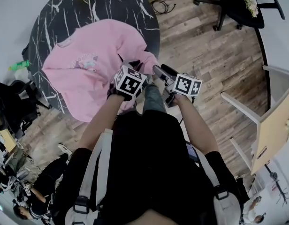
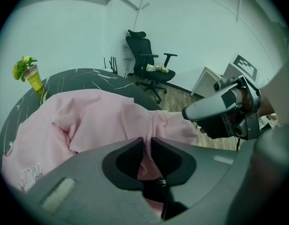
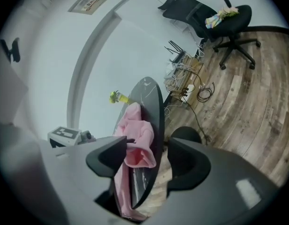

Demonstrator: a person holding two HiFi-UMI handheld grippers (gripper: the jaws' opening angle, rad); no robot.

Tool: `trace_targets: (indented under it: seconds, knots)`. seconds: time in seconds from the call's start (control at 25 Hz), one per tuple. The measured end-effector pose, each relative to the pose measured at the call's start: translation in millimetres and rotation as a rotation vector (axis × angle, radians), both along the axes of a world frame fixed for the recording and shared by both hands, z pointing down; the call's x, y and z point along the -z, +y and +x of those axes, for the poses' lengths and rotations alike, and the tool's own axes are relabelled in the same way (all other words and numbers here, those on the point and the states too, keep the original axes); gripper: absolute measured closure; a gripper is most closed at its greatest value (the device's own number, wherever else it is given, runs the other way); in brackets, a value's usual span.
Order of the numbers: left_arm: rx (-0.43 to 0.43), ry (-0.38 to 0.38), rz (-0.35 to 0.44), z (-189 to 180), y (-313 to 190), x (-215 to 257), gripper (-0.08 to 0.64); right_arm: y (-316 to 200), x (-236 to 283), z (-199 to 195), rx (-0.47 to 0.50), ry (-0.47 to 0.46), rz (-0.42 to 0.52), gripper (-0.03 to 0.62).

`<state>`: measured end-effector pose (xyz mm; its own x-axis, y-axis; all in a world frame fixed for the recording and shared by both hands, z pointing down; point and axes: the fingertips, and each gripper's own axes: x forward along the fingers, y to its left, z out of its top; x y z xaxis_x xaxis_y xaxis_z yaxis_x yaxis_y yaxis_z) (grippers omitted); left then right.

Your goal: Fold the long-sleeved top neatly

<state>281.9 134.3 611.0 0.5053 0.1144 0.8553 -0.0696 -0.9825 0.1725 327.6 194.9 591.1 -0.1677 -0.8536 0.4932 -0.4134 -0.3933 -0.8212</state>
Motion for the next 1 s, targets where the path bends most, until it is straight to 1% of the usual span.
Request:
trace_targets:
  seconds: [0.08, 0.2, 0.28, 0.36, 0.44, 0.48, 0.52, 0.6, 0.64, 0.76, 0.84, 1.0]
  knots:
    - [-0.008, 0.010, -0.006, 0, 1, 1, 0.494, -6, 7, -3, -0.023, -0.056, 0.042, 0.333]
    - [-0.019, 0.025, -0.028, -1, 5, 2, 0.462, -8, 13, -8, -0.039, -0.135, 0.093, 0.301]
    - [-0.023, 0.031, -0.039, -3, 7, 3, 0.457, -5, 14, -13, -0.033, -0.176, 0.105, 0.296]
    - [-0.026, 0.035, -0.040, -4, 8, 4, 0.457, -4, 11, -16, -0.019, -0.180, 0.093, 0.297]
    - [-0.028, 0.041, -0.037, -6, 8, 5, 0.457, -4, 7, -15, -0.012, -0.146, 0.065, 0.312]
    - [-0.029, 0.042, -0.035, -7, 7, 6, 0.457, -3, 4, -13, -0.014, -0.123, 0.046, 0.347]
    - [-0.030, 0.041, -0.034, -8, 8, 6, 0.457, -2, 1, -11, -0.017, -0.098, 0.023, 0.395]
    - [-0.036, 0.040, -0.030, -11, 9, 7, 0.457, 2, -3, -10, -0.011, -0.042, -0.023, 0.535]
    - [-0.038, 0.042, -0.026, -13, 10, 8, 0.457, 2, -3, -10, -0.001, -0.014, -0.037, 0.555]
    - [-0.029, 0.062, -0.017, -19, 7, 17, 0.457, -3, 6, -10, 0.030, 0.074, -0.055, 0.567]
    - [-0.018, 0.085, -0.011, -29, 3, 28, 0.457, -10, 20, -11, 0.046, 0.157, -0.057, 0.568]
    - [0.032, 0.123, 0.015, -65, -19, 49, 0.457, -42, 66, -24, 0.100, 0.332, -0.008, 0.568]
